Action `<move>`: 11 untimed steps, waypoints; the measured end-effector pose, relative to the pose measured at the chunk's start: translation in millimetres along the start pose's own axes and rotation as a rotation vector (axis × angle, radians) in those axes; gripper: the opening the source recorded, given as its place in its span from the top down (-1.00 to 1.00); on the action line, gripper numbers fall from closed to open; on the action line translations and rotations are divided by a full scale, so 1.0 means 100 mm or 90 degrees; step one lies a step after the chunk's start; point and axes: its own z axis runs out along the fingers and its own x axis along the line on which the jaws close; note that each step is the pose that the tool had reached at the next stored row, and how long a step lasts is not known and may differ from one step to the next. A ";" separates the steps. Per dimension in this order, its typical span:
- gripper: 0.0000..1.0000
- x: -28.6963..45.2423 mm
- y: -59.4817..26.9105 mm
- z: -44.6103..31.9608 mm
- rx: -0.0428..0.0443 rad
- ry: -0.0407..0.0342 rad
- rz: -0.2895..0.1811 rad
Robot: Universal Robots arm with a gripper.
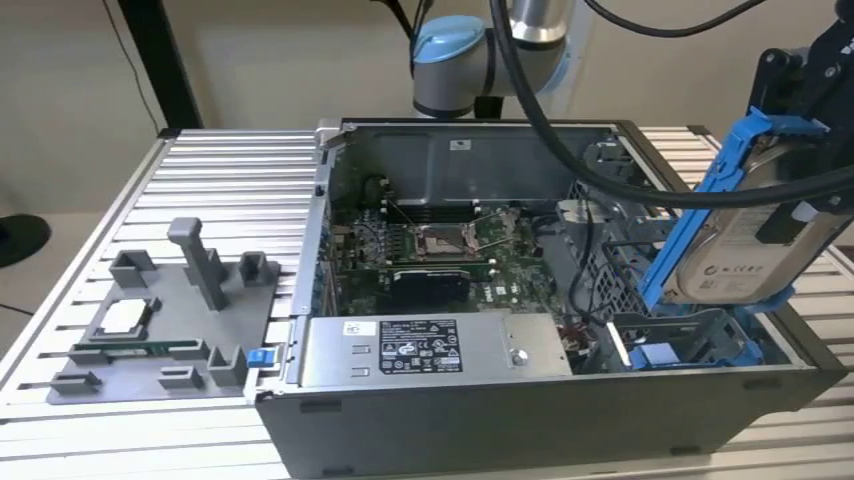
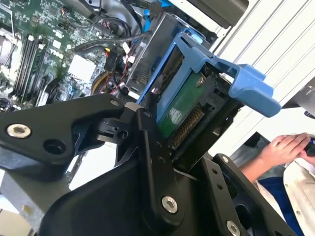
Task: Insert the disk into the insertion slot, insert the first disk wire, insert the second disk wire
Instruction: 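Insert the disk into the insertion slot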
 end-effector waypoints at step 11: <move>1.00 0.000 -0.011 0.100 0.0000 -0.0005 0.000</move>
